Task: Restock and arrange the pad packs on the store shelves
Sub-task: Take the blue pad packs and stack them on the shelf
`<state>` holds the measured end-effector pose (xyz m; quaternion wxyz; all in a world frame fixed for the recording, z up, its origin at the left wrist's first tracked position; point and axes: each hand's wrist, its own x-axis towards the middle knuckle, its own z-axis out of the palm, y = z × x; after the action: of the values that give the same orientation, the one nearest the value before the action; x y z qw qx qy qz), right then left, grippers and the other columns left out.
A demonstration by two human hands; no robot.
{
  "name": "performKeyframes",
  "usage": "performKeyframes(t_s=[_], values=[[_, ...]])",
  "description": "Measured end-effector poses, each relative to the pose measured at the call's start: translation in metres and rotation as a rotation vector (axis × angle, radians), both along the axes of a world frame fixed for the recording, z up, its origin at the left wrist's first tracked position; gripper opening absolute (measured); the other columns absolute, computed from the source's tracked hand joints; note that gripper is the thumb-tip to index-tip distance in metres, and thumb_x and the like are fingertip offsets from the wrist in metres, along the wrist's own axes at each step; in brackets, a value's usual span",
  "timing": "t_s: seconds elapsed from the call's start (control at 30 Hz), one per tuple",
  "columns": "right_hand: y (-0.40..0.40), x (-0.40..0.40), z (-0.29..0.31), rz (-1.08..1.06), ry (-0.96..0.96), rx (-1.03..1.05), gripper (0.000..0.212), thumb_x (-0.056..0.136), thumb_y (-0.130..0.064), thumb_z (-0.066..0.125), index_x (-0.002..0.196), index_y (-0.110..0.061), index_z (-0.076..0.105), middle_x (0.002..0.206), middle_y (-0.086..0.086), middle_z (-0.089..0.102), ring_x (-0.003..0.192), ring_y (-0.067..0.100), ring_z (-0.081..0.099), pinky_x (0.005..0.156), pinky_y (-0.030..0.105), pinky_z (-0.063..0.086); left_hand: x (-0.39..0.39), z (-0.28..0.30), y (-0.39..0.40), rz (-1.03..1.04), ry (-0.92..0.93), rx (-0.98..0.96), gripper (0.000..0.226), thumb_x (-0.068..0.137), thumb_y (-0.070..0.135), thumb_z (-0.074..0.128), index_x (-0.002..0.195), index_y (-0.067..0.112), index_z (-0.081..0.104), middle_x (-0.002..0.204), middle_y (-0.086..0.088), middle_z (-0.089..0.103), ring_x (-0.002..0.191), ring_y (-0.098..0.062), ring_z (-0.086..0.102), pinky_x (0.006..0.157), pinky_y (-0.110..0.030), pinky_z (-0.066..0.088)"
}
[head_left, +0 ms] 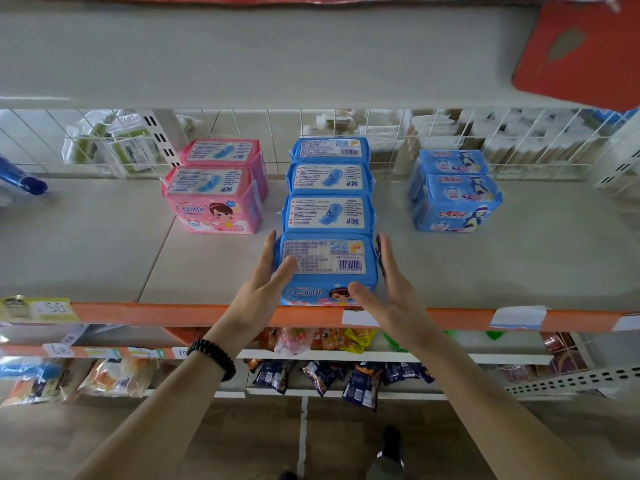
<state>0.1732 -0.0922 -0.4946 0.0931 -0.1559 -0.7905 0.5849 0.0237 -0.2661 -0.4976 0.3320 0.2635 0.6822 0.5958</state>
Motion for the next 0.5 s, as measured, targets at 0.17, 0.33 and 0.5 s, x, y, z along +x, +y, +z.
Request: performKeyframes(t_s=[0.17, 0.33, 0.5], values=[[0.015, -0.011, 0.009, 0.046, 0.011, 0.332, 0.116, 0.075, -0.063, 0.070, 0.149, -0.045, -0.018, 0.166, -0.008, 0.011, 0.141, -0.015, 0.020, 0.114, 0.020, 0.029, -0.008, 0.021, 0.000, -0.167, 0.457, -0.137, 0.120, 0.068, 0.056, 0.083, 0.148, 0.062, -0.006, 0.154, 0.028, 0.031, 0.141, -0.003, 0.039, 0.105, -0.031, 0.049], [0.025, -0.018, 0.002, 0.104, -0.033, 0.552, 0.108, 0.076, -0.076, 0.055, 0.156, -0.040, -0.007, 0.166, -0.010, -0.014, 0.147, 0.011, 0.029, 0.105, 0.049, 0.049, -0.023, 0.017, 0.004, -0.214, 0.750, -0.378, 0.133, 0.071, 0.037, 0.089, 0.154, 0.048, -0.015, 0.165, 0.014, -0.021, 0.148, -0.005, 0.012, 0.105, -0.046, 0.050], [0.029, -0.020, -0.003, 0.084, -0.041, 0.550, 0.108, 0.074, -0.080, 0.052, 0.158, -0.038, -0.002, 0.163, -0.021, -0.017, 0.148, 0.010, 0.025, 0.103, 0.047, 0.050, -0.030, 0.005, 0.004, -0.211, 0.777, -0.369, 0.121, 0.073, 0.032, 0.088, 0.154, 0.052, 0.000, 0.159, 0.024, -0.027, 0.141, -0.013, 0.029, 0.102, -0.044, 0.052]])
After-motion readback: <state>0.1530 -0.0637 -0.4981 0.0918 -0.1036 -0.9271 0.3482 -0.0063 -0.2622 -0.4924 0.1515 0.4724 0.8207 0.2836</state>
